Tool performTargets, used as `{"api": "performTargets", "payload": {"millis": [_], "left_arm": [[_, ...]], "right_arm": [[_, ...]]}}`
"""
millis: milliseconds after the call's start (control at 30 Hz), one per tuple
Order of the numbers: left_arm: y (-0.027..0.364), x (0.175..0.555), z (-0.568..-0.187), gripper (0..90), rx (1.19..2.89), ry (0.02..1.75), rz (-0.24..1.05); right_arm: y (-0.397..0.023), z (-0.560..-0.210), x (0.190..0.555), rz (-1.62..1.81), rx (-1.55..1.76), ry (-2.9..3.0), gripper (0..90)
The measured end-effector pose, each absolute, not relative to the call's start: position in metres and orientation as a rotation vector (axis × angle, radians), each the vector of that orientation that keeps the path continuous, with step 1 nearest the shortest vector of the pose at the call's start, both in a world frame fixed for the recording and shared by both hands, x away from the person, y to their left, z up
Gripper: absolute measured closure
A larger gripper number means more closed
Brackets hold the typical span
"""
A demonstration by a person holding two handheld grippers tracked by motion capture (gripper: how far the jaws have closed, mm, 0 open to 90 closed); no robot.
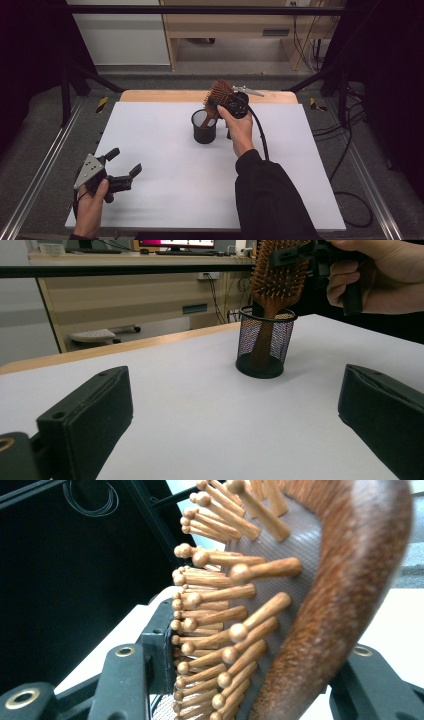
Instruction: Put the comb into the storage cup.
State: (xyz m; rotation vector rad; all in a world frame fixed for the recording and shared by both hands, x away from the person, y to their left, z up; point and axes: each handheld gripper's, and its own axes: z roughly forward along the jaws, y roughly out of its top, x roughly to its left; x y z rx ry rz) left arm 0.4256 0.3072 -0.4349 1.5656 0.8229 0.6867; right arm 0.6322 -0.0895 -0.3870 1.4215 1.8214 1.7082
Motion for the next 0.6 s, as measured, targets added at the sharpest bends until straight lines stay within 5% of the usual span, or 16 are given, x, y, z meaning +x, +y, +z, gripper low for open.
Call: {"api": "performTargets", "payload": {"millis": [600], "left_arm": [[0.3076,0.4264,-0.4353,1.3,1.560,0.843,0.685]], "right_arm": [[-0.0927,-0.3886,0.6333,1.713,1.434,1.824,45.3]]}}
